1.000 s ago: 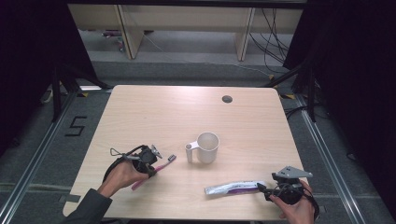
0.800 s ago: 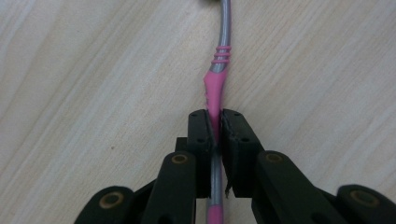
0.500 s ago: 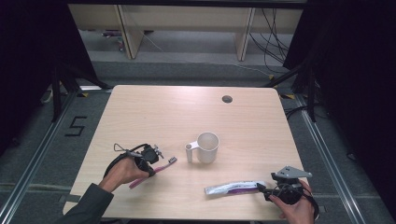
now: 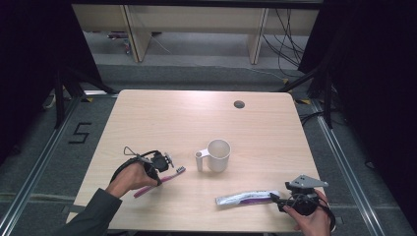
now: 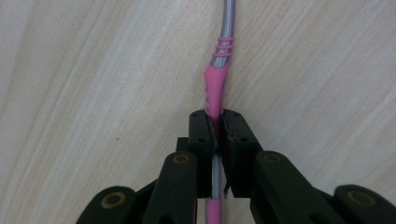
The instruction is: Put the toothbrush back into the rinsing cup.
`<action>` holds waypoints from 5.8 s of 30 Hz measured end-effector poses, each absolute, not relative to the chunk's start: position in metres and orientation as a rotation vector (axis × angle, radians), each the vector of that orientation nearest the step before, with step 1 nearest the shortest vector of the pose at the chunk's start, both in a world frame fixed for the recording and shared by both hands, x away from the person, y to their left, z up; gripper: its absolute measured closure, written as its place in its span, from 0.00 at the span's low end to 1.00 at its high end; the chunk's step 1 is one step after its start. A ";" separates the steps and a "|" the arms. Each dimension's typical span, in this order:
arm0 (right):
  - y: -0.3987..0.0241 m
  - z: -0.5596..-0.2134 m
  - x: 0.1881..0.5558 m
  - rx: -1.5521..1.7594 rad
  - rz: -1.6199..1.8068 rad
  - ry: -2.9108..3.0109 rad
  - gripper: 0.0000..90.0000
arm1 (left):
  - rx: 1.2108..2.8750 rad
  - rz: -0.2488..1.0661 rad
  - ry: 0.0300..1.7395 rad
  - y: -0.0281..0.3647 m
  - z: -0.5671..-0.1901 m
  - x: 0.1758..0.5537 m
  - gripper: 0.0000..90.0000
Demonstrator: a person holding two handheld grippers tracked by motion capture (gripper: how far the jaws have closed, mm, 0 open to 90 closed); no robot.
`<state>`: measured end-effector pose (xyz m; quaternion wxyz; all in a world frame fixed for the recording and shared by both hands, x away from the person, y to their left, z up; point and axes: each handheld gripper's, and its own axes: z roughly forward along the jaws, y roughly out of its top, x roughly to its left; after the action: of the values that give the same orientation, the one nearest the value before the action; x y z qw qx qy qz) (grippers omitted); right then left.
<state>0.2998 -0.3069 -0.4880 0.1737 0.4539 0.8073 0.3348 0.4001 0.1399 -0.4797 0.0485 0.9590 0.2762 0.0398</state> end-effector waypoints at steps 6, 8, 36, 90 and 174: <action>-0.306 -0.487 0.299 1.305 0.954 2.286 0.32 | 2.944 0.115 0.839 0.138 -0.479 0.402 0.92; -0.307 -0.487 0.299 1.302 0.942 2.288 0.32 | 2.959 0.120 0.817 0.138 -0.479 0.402 0.92; -0.308 -0.487 0.300 1.281 0.962 2.263 0.33 | 2.503 0.278 0.779 0.169 -0.430 0.399 0.93; -0.310 -0.486 0.301 1.263 0.971 2.261 0.33 | 1.708 0.400 0.729 0.130 -0.397 0.402 0.93; -0.310 -0.487 0.302 1.235 0.973 2.268 0.33 | 1.807 0.405 0.659 0.095 -0.463 0.393 0.88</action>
<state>0.3016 -0.3102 -0.4874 0.1901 0.4393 0.8069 0.3462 0.3933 0.0950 -0.4626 0.5547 0.7650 0.2788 0.1714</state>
